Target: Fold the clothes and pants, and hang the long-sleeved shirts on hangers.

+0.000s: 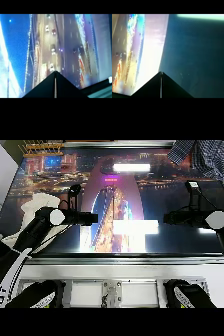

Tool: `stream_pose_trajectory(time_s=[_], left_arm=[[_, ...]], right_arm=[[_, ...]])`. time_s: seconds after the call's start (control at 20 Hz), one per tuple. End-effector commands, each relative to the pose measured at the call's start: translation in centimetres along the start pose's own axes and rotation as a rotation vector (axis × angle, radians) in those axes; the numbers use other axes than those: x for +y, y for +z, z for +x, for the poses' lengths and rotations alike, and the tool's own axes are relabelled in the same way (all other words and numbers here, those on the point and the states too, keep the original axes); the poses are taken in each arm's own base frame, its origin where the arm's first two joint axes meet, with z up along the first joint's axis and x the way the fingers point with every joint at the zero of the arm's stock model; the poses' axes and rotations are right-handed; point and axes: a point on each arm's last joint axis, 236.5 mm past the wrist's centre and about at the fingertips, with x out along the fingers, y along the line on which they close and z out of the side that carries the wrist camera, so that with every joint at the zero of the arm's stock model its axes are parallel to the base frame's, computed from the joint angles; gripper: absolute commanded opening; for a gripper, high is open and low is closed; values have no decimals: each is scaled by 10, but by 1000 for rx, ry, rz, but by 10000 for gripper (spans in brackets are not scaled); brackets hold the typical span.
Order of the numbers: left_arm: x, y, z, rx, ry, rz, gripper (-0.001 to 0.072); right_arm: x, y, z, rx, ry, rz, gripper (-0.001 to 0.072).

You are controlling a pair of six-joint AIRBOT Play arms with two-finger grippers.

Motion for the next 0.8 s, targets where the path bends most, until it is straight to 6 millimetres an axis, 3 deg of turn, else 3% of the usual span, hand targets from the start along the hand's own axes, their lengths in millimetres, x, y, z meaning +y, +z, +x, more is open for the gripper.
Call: stream_pose_trajectory(time_s=[0.0,0.55,0.6,0.65,0.75], left_arm=[[0,0,0,-1,0,1,7],[1,2,0,-11,4,17,8],[7,10,-2,-38,23,81,133],[20,21,-7,-60,72,158,646],[68,55,-32,-130,241,213,688]], right_arm=[[0,0,0,1,1,0,33],[0,0,0,1,1,0,32],[0,0,0,1,1,0,33],[0,0,0,2,1,0,32],[0,0,0,1,1,0,32]])
